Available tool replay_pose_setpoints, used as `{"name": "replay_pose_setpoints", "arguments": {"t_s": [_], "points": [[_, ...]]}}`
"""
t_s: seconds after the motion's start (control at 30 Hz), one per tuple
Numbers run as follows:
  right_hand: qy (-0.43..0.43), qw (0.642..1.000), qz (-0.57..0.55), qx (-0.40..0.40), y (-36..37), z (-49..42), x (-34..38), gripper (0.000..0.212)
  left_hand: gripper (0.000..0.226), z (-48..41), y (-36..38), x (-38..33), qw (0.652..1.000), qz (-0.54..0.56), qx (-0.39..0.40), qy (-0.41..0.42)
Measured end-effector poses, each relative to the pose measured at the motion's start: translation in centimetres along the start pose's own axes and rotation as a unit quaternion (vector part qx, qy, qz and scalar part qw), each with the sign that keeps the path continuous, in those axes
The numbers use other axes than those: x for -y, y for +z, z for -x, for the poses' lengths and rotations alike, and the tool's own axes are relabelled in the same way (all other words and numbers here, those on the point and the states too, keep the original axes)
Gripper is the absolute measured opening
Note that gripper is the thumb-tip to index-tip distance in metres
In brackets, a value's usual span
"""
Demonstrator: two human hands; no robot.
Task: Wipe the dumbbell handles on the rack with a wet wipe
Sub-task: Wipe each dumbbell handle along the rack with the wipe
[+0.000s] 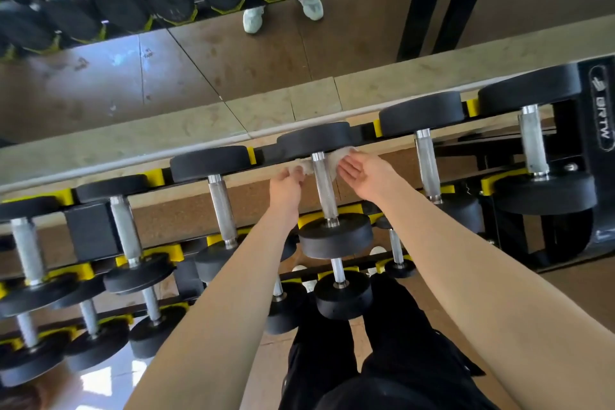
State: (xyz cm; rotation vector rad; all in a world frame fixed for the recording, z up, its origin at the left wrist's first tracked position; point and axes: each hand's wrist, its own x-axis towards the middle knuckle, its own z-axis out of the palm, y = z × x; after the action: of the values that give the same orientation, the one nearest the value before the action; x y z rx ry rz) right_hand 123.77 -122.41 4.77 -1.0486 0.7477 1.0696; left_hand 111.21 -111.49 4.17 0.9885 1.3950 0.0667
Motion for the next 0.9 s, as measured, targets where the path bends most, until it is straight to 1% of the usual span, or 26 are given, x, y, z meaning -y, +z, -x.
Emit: {"name": "replay_pose_setpoints", "arguments": {"t_s": [0.07,0.13,0.2,0.3,0.37,0.4,0.47,0.53,0.6,0.67,0.7,0.8,0.87,0.9], "points": [[0.012,0.998,0.064,0.019,1.0,0.3,-1.1,0.018,0.017,-0.1,-1.2,-0.5,0.997,0.08,-0.007,-0.016],[0.011,0.995,0.103,0.015,1.6,0.5,-1.5,0.023,0.016,0.1,-2.0,-0.3,0.99,0.142,0.005,-0.011],[0.003,0.997,0.075,0.002,1.3,0.6,-1.1,0.026,0.011,0.5,-2.0,0.0,0.989,0.144,0.021,-0.008],[-0.02,1.0,-0.007,-0.022,-0.1,0.7,0.0,0.031,0.02,0.9,-0.4,-0.1,0.992,0.112,0.051,-0.033],[-0.032,0.999,-0.008,-0.032,-1.0,0.9,0.0,0.031,0.024,1.0,0.4,-0.4,0.988,0.13,0.052,-0.061],[-0.037,0.999,0.014,-0.022,-1.0,1.2,-0.3,0.031,0.026,0.9,0.2,-0.6,0.985,0.148,0.053,-0.071],[-0.043,0.995,0.091,0.006,-0.9,1.5,-1.3,0.027,0.025,0.9,-0.6,-0.6,0.978,0.186,0.066,-0.065],[-0.058,0.984,0.164,0.023,-0.5,2.0,-2.5,0.023,0.024,1.4,-2.3,-0.7,0.967,0.232,0.095,-0.042],[-0.086,0.973,0.211,0.013,-0.4,2.6,-3.4,0.023,0.024,2.4,-4.2,-0.8,0.96,0.252,0.125,-0.009],[-0.127,0.956,0.264,0.006,-0.7,3.8,-3.8,0.023,0.025,3.6,-5.4,-0.9,0.954,0.257,0.153,0.017],[-0.142,0.947,0.287,0.019,-0.9,4.7,-4.0,0.024,0.026,4.1,-5.7,-0.8,0.952,0.254,0.17,0.026],[-0.128,0.941,0.29,0.116,-2.0,8.3,-4.8,0.034,0.033,6.1,-5.6,-0.2,0.946,0.232,0.226,0.033],[-0.12,0.941,0.281,0.143,-3.0,10.4,-5.2,0.037,0.031,7.7,-4.4,0.5,0.951,0.171,0.253,0.056],[-0.12,0.944,0.272,0.145,-3.7,11.2,-5.3,0.035,0.026,8.8,-3.5,0.9,0.957,0.123,0.251,0.073]]}}
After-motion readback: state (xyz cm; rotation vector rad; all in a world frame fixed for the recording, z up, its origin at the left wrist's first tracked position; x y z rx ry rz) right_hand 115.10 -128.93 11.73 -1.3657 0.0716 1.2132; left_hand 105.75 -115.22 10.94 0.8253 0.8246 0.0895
